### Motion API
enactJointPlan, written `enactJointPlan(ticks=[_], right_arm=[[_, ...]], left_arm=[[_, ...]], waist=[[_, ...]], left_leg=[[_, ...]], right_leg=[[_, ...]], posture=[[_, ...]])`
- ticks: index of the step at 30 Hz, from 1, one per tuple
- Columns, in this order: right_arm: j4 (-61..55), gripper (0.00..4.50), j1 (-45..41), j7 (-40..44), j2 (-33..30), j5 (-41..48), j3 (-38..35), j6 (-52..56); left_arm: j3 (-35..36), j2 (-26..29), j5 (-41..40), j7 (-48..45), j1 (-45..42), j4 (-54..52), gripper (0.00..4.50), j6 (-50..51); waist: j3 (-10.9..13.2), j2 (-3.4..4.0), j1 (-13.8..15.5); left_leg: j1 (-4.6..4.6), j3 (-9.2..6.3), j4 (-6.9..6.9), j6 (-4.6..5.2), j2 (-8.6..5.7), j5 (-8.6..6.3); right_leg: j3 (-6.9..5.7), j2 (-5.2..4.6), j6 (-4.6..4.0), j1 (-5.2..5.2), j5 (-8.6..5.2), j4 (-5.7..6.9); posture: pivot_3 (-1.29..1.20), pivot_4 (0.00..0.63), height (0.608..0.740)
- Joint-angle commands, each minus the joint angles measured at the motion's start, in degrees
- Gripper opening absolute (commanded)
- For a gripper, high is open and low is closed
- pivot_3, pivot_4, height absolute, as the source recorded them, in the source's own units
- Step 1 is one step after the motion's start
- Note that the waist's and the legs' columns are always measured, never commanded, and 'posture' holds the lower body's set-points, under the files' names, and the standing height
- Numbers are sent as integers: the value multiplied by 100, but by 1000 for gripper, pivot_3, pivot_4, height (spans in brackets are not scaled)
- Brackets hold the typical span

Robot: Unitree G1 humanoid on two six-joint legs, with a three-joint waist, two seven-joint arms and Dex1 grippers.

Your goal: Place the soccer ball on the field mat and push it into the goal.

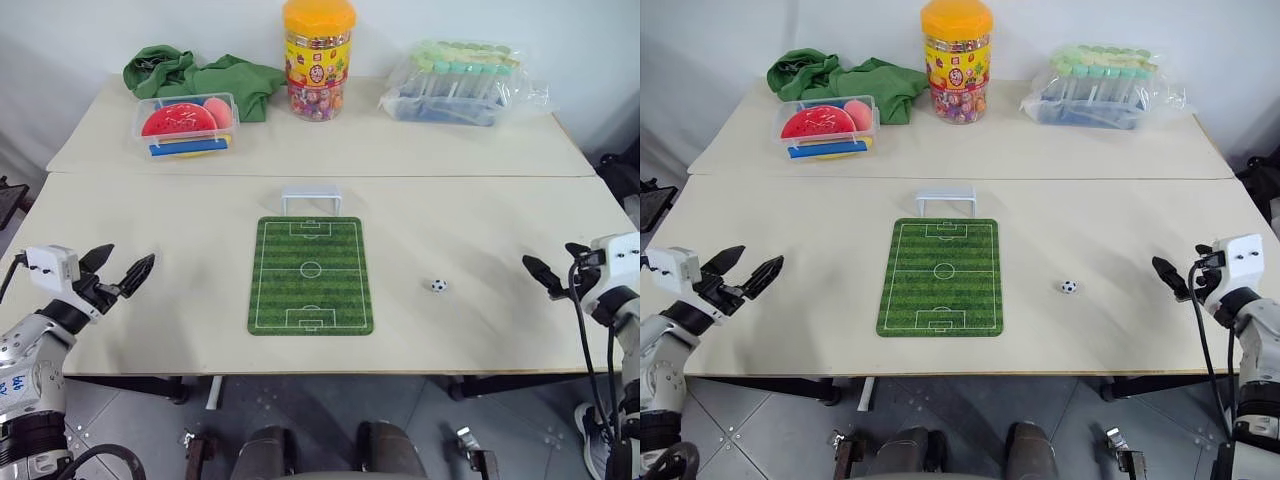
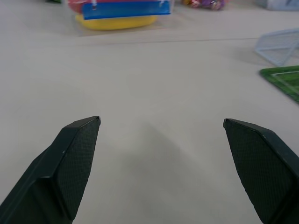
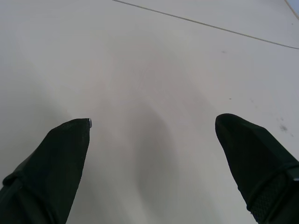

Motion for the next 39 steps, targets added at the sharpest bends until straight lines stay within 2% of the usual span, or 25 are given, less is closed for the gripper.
enactJointPlan(ticks=[1, 7, 10, 13, 17, 21, 26, 39], right_arm=[[-250, 4480, 91, -31, -22, 150, -201, -87], [-598, 4480, 277, -71, -67, 251, -267, 70], [-1374, 4480, 395, -11, -106, 429, -216, 480], [-2005, 4480, 487, 103, -78, 532, -25, 897], [-2980, 4480, 790, 754, -162, 660, 495, 1394], [-3396, 4480, 958, 1444, -345, 694, 845, 1484], [-3206, 4480, 694, 1937, -357, 499, 1295, 1283], [-1632, 4480, -145, 2103, 173, -219, 2044, 440]], left_arm=[[120, -60, -27, 240, 18, -274, 4500, 27], [28, -32, 22, 95, 80, -430, 4500, 49], [-57, 63, 16, 60, -132, -419, 4500, 225], [-141, 53, -119, -422, -287, -260, 4500, 52], [-268, -132, -350, -1101, -418, -321, 4500, -247], [-289, -196, -487, -1624, -291, -343, 4500, -455], [-320, -267, -478, -1687, -206, -381, 4500, -511], [-267, -339, -498, -1581, 103, -661, 4500, -536]], waist=[[0, 0, 1], [0, 0, 3], [1, 1, 8], [0, 1, 10], [0, 1, 15], [1, 1, 19], [1, 0, 18], [1, 0, 17]], left_leg=[[0, 0, 0, 0, 0, 0], [-1, -1, 1, 0, 0, 0], [-1, -1, 1, 0, 0, 0], [-1, -1, 4, 0, 0, 0], [-1, -6, 0, -1, 3, 0], [-3, -4, 2, 0, -2, -1], [0, -3, 8, 2, -1, -2], [-2, -6, 10, 2, -1, -2]], right_leg=[[0, 0, 0, 0, 0, 0], [0, 0, 0, 1, 0, 0], [1, 0, 0, 0, 0, 0], [2, -1, 0, 0, 0, 1], [-4, 3, 0, 0, 0, 1], [-3, 2, 0, 0, 0, 0], [-2, 2, 0, 3, 0, 0], [-6, 2, 0, 3, 0, 2]], posture=[[0, 150, 740], [0, 150, 740], [0, 150, 740], [0, 150, 740], [0, 150, 740], [0, 150, 740], [0, 150, 740], [0, 150, 740]])
